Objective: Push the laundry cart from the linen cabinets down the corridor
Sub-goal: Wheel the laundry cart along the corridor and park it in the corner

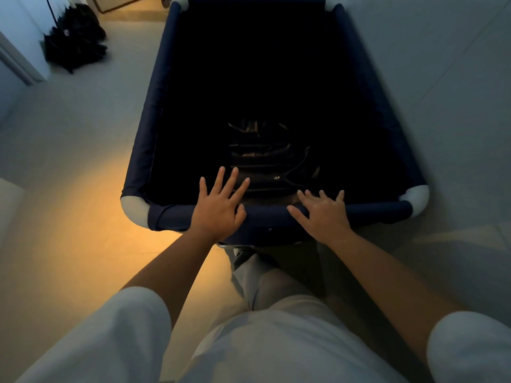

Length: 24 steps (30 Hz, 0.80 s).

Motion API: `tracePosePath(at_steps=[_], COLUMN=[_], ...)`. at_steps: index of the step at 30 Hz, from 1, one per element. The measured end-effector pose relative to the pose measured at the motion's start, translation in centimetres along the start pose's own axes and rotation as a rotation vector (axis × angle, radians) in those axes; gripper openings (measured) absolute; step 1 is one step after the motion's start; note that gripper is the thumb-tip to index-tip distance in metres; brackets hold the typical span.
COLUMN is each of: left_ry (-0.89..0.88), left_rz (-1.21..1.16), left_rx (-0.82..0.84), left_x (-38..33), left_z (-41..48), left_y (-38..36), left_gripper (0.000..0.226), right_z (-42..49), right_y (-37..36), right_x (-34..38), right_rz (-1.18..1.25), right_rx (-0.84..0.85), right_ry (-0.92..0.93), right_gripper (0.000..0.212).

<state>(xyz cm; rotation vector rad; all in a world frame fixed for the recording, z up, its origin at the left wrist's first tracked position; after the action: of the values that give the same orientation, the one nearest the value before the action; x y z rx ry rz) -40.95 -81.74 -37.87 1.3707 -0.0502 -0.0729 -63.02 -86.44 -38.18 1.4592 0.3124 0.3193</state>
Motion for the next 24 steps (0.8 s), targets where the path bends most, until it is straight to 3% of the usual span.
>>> tracePosePath(at_steps=[24], left_ry=[0.076], left_rz=[0.044], left_rx=[0.008], left_x=[-0.6], left_z=[1.6], left_y=[0.0], left_gripper=[0.056], right_z=[1.7], right_y=[-0.2], right_x=[-0.8], right_rz=[-0.005], right_rx=[-0.032], right_ry=[-0.007], right_gripper=[0.079])
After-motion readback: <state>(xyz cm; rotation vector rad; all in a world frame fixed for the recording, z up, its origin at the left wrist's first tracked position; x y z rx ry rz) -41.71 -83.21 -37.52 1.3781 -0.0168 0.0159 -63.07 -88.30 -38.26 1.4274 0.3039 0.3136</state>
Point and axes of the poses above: each hand's wrist, its own z-axis towards the middle knuckle, its own y-axis out of the back of the hand, x = y × z, the point moved 3 cm from there along z, towards the middle knuckle, and after that the axes turned 13 degrees about -x, right-handed, at the moved point
